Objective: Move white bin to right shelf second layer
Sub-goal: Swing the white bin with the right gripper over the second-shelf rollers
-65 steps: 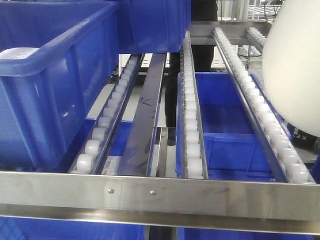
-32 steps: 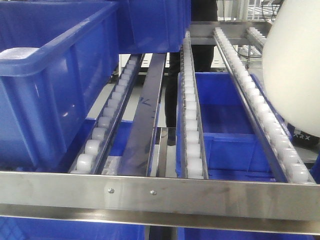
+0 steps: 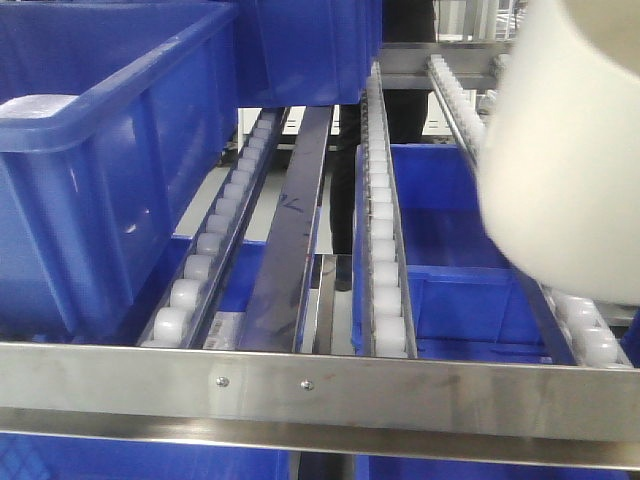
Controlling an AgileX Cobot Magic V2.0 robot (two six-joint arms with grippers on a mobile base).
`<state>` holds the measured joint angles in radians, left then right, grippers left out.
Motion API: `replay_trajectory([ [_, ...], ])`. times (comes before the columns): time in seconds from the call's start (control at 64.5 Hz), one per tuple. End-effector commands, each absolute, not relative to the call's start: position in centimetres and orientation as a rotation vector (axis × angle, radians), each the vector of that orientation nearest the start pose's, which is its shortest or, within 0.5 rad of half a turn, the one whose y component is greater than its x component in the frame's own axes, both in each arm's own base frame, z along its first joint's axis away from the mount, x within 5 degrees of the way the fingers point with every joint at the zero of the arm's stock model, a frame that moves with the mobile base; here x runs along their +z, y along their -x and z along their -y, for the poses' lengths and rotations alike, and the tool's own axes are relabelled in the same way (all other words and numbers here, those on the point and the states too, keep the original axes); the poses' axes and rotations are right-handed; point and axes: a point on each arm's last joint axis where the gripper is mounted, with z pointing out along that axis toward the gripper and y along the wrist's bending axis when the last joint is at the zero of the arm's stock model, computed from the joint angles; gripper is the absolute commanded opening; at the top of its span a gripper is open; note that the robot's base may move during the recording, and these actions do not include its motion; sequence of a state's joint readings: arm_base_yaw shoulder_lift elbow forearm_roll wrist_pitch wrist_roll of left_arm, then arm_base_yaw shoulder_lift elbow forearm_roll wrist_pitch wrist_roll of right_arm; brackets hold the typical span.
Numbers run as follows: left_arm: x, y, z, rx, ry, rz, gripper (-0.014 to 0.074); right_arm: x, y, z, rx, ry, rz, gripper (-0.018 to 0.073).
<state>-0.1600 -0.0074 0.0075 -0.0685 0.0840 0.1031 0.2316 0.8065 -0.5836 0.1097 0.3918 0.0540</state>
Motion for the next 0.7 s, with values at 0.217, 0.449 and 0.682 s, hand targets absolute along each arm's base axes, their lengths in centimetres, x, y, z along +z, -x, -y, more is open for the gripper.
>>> replay_trajectory([
  [0.217,19.9,-5.6,0.9,-0.107,-0.139,-1.501,0.0085,32.7,-24.6,-6.0,0.283,0.073,-2.01,0.0057],
  [0.449,19.9,-5.6,0.9,-0.107,-0.139,-1.501,0.0085,33.0,-31.2,-6.9,0.267,0.056,-2.042,0.0057],
  [0.682,19.9,-5.6,0.9,-0.107,-0.139,-1.501,0.0085,32.2,-35.2,-5.7,0.23,0.0,-2.083,0.0057],
])
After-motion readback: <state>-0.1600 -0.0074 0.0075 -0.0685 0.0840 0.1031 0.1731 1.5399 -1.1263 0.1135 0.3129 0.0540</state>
